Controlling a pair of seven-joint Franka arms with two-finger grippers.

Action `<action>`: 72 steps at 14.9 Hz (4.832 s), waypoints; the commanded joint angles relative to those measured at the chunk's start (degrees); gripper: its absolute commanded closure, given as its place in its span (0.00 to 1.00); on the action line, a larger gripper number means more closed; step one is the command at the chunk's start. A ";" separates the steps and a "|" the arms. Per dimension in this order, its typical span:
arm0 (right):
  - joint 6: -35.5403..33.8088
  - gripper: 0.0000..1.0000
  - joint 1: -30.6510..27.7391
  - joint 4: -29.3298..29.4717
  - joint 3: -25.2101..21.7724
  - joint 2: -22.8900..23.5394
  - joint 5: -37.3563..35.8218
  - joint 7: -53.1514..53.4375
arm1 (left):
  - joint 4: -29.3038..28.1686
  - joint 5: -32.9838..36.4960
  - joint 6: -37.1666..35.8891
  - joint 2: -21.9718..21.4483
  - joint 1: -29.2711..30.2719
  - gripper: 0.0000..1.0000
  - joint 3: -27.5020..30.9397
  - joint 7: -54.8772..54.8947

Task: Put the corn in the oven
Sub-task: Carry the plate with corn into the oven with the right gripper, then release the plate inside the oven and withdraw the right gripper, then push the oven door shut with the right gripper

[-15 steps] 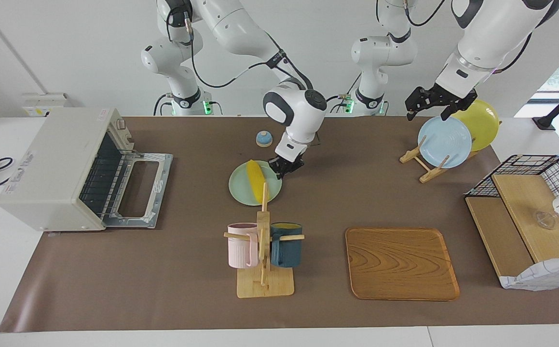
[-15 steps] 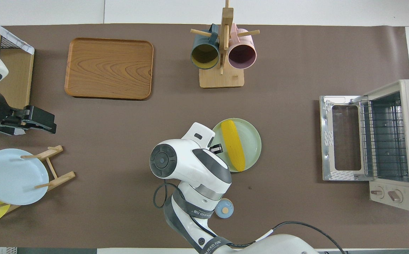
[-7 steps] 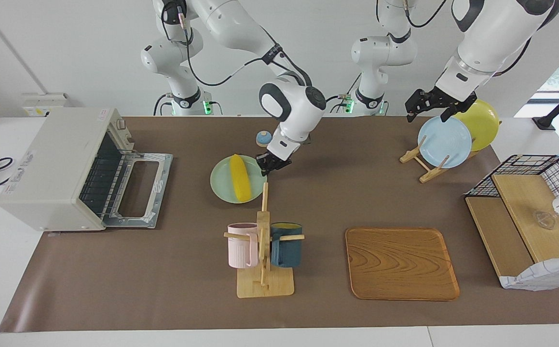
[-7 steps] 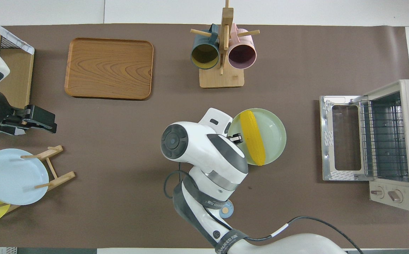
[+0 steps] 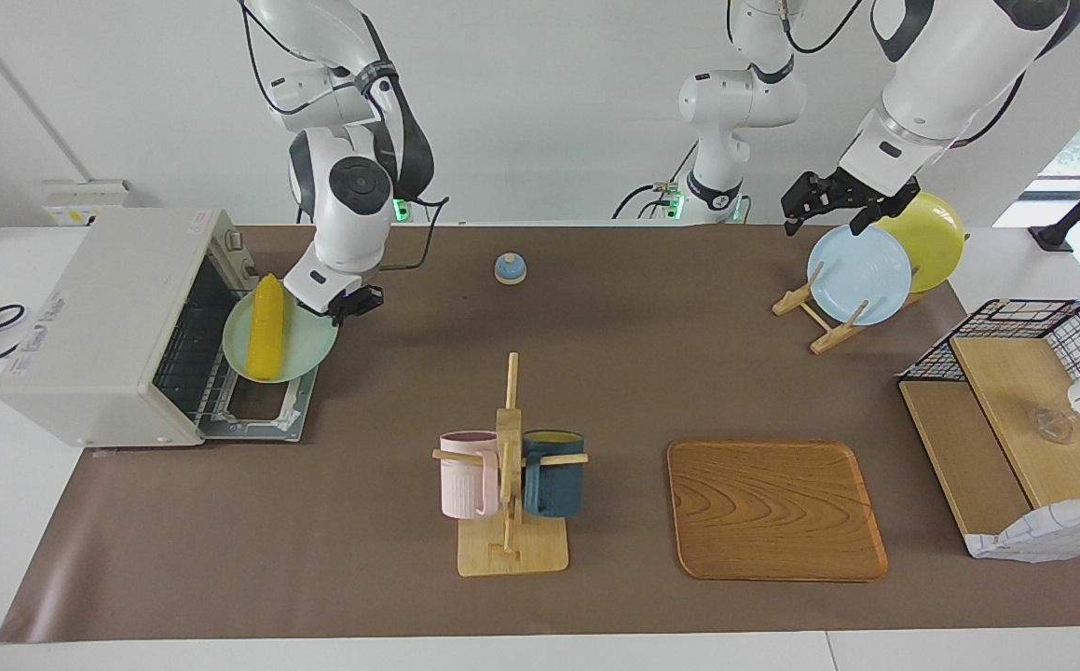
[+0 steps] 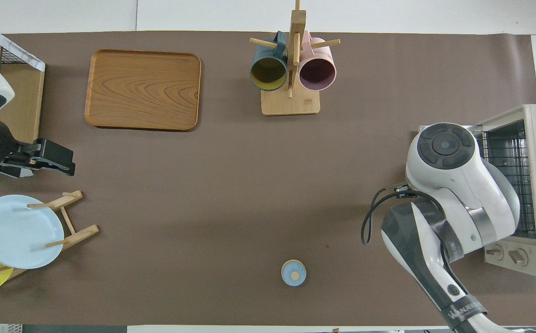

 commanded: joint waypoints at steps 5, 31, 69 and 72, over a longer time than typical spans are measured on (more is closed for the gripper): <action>12.02 1.00 -14.26 -6.76 0.69 -2.04 -1.82 -14.94 | 1.81 0.15 -0.82 0.81 0.90 0.00 -0.54 0.56; 13.86 1.00 -6.54 1.06 2.71 6.30 1.96 -3.98 | 1.37 0.15 0.94 0.28 0.90 0.00 -0.01 0.38; -5.27 1.00 -20.16 9.84 2.19 1.30 -2.87 -29.90 | 1.37 0.24 0.94 0.28 0.90 0.00 -0.01 0.38; -5.88 1.00 -20.16 10.10 2.19 0.78 -1.48 -29.99 | 1.37 0.15 0.94 0.28 0.90 0.00 -0.01 0.38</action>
